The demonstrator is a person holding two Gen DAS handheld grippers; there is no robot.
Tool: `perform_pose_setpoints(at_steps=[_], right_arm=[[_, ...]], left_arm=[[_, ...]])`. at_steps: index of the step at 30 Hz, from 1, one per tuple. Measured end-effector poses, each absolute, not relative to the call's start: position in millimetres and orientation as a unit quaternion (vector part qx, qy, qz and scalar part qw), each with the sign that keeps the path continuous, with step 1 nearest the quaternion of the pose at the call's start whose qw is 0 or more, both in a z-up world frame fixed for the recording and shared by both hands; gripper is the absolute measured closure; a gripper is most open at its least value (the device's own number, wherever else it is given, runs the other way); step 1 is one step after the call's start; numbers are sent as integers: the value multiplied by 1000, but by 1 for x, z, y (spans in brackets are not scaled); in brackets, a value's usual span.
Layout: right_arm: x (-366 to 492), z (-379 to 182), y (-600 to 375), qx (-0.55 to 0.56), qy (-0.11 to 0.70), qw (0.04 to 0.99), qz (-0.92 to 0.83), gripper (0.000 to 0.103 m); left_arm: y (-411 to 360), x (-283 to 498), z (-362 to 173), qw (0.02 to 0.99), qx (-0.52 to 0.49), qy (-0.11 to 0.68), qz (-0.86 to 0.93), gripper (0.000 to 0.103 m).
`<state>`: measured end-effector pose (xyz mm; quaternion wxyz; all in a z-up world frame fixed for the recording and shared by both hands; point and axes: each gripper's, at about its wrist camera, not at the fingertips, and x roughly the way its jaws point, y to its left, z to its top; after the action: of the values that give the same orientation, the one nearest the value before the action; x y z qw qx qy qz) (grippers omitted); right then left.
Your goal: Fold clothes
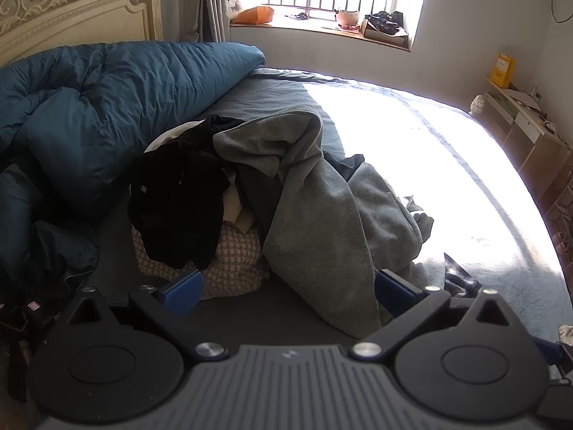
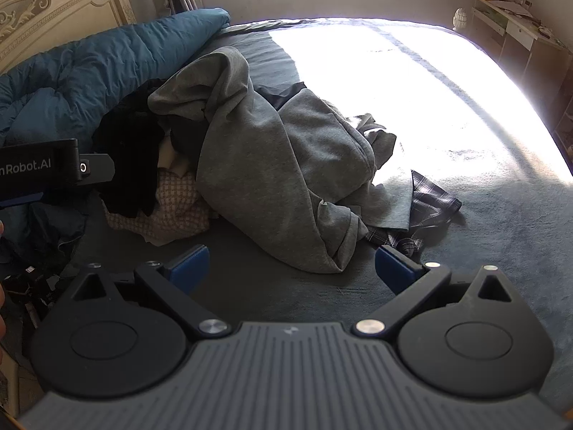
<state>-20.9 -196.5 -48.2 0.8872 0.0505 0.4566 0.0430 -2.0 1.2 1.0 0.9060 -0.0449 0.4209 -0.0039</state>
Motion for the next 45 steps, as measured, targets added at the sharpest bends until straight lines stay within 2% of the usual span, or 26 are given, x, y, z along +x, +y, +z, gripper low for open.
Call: perform_pose_setpoints(at_steps=[17, 45], right_arm=[[-25, -47, -194, 36, 450, 892, 28, 4], [-31, -50, -195, 36, 457, 889, 8, 3]], left_arm=[[3, -10, 10, 914, -34, 404, 11, 0], [-4, -11, -4, 895, -21, 444, 20, 0]])
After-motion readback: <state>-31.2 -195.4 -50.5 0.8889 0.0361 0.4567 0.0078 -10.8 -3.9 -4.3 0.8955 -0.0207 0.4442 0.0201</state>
